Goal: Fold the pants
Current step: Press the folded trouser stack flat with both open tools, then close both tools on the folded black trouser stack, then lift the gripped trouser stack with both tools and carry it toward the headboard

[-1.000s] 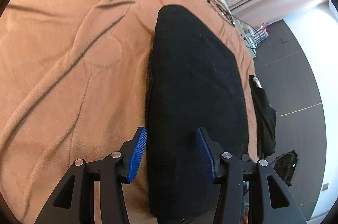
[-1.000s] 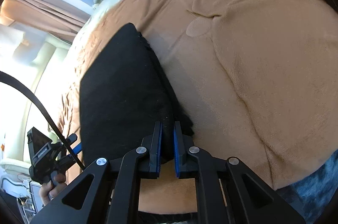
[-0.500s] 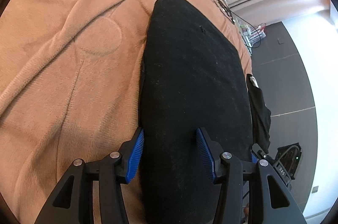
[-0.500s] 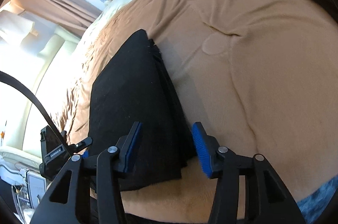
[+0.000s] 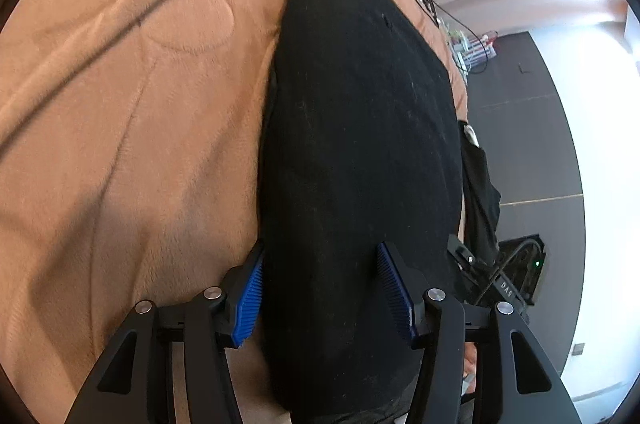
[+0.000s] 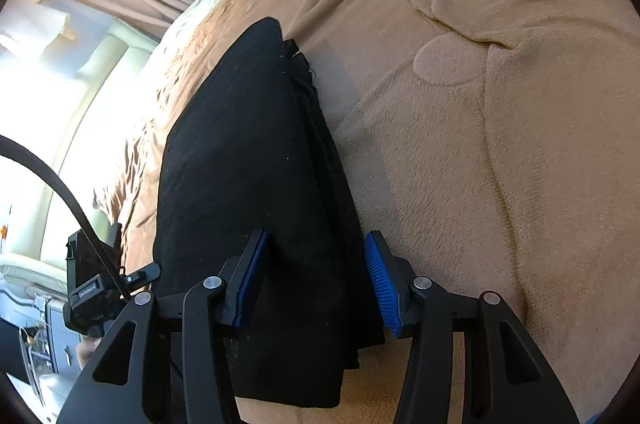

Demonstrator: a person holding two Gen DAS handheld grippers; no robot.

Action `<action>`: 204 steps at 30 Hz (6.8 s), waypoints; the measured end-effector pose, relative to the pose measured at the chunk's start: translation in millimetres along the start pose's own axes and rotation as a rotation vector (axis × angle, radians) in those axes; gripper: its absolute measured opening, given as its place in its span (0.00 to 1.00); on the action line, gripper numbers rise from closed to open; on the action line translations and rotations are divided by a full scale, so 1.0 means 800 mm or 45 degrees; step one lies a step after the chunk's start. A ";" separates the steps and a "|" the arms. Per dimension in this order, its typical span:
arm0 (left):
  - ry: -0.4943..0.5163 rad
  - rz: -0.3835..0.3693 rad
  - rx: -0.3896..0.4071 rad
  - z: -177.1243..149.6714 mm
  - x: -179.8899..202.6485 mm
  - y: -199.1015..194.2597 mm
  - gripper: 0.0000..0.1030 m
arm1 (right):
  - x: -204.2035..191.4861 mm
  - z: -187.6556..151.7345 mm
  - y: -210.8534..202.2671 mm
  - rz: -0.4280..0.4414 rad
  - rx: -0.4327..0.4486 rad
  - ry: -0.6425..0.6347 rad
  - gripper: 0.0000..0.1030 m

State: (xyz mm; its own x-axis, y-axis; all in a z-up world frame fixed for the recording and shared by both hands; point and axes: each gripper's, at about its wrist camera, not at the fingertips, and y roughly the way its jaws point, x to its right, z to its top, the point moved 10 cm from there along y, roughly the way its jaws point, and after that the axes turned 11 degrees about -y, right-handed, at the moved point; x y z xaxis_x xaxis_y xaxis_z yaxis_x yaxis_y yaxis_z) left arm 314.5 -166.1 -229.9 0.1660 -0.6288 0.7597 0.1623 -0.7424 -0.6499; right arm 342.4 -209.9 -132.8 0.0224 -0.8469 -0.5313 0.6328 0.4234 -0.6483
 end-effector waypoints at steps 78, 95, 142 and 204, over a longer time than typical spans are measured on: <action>0.085 0.067 0.016 0.147 -0.018 -0.020 0.50 | 0.019 0.096 0.135 0.506 -0.129 0.067 0.49; 0.215 -0.053 0.190 0.118 0.038 -0.082 0.27 | -0.021 0.095 0.090 0.471 0.027 -0.105 0.27; 0.460 -0.229 0.732 -0.024 0.146 -0.379 0.24 | -0.178 0.056 -0.040 0.520 0.411 -0.559 0.25; 0.122 0.027 1.269 0.170 -0.277 -0.789 0.22 | -0.514 0.068 0.323 0.750 0.019 -1.055 0.25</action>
State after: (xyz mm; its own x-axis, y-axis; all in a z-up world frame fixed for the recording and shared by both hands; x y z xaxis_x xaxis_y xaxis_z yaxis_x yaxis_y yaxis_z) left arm 307.5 473.1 9.1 0.1064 -0.6878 0.7180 0.9087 -0.2259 -0.3510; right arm 538.6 230.4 -51.9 0.8594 -0.4639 -0.2151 0.3577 0.8460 -0.3953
